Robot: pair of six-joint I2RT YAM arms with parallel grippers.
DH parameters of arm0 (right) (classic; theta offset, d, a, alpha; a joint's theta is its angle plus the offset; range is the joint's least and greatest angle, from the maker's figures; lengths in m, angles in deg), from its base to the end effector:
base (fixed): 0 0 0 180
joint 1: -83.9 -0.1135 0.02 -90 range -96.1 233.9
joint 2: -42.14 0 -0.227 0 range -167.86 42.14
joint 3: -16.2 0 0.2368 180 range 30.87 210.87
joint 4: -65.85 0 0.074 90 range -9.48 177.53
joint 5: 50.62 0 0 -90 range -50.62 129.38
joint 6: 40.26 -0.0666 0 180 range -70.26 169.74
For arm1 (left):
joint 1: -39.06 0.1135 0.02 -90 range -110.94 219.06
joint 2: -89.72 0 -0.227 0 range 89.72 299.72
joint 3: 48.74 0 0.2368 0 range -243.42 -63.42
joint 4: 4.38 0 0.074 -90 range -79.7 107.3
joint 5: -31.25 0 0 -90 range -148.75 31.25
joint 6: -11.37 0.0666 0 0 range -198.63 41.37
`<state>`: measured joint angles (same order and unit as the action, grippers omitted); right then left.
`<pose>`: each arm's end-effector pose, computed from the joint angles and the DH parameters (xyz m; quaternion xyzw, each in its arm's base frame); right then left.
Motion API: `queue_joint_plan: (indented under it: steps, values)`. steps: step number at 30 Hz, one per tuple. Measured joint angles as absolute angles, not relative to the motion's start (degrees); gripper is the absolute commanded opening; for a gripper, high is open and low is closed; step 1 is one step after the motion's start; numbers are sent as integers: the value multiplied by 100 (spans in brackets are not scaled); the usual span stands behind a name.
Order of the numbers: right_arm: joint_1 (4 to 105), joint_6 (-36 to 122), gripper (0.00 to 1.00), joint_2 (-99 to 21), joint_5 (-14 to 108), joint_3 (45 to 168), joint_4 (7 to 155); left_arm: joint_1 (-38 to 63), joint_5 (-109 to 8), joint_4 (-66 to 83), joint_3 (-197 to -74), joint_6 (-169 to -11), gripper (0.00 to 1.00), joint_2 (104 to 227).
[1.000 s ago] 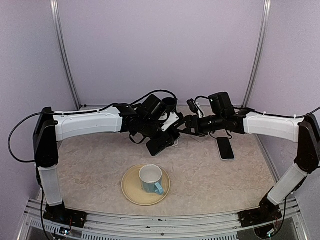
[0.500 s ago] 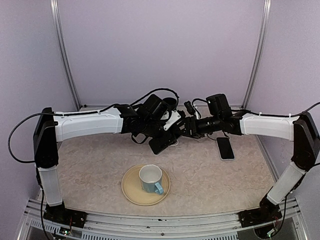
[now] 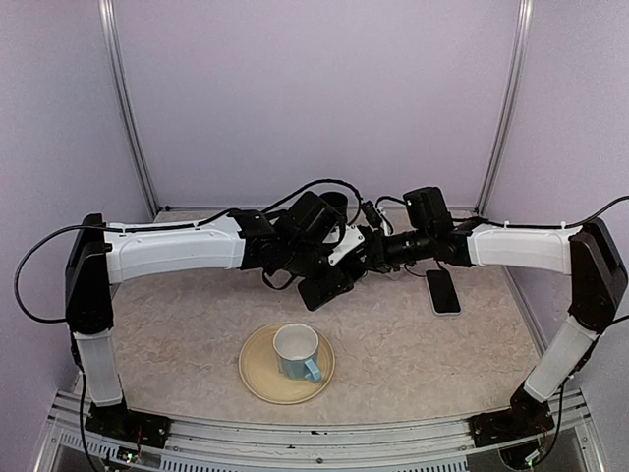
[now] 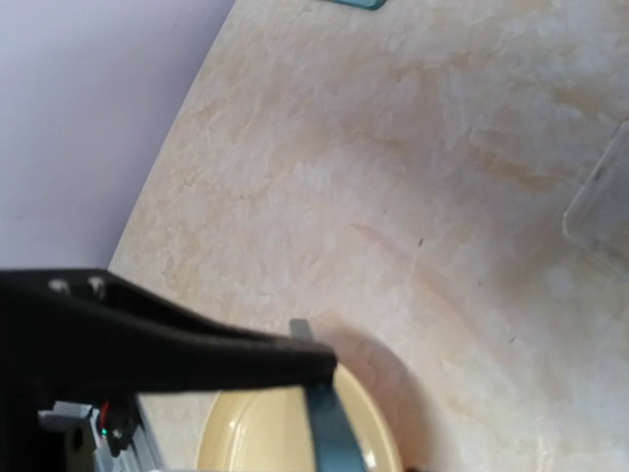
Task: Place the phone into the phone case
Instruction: Pass from the left arm to the right
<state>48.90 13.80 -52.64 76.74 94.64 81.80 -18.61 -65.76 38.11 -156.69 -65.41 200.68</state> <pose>0.2827 0.2473 0.2053 -0.1478 0.8309 0.4937 0.2096 0.2400 -0.3640 0.2131 0.5169 0.7660 -0.0906 0.3713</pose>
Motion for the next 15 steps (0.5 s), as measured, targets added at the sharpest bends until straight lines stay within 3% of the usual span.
queue_joint_plan:
  steps: [3, 7, 10, 15]
  values:
    - [4901, 1374, 12, -5268, 7683, 9464, 8117, -1881, -6552, 3857, -15669, -6502, 33, 20046]
    - [4901, 1328, 1, -5268, 7705, 9464, 8065, -1903, -6580, 3861, -15669, -6445, 33, 20013]
    - [4901, 1221, 0, -5268, 7729, 9464, 8040, -1916, -6659, 3853, -15669, -6441, 35, 20013]
    - [4903, 1216, 0, -5268, 7749, 9464, 8023, -1929, -6713, 3846, -15669, -6441, 61, 20011]
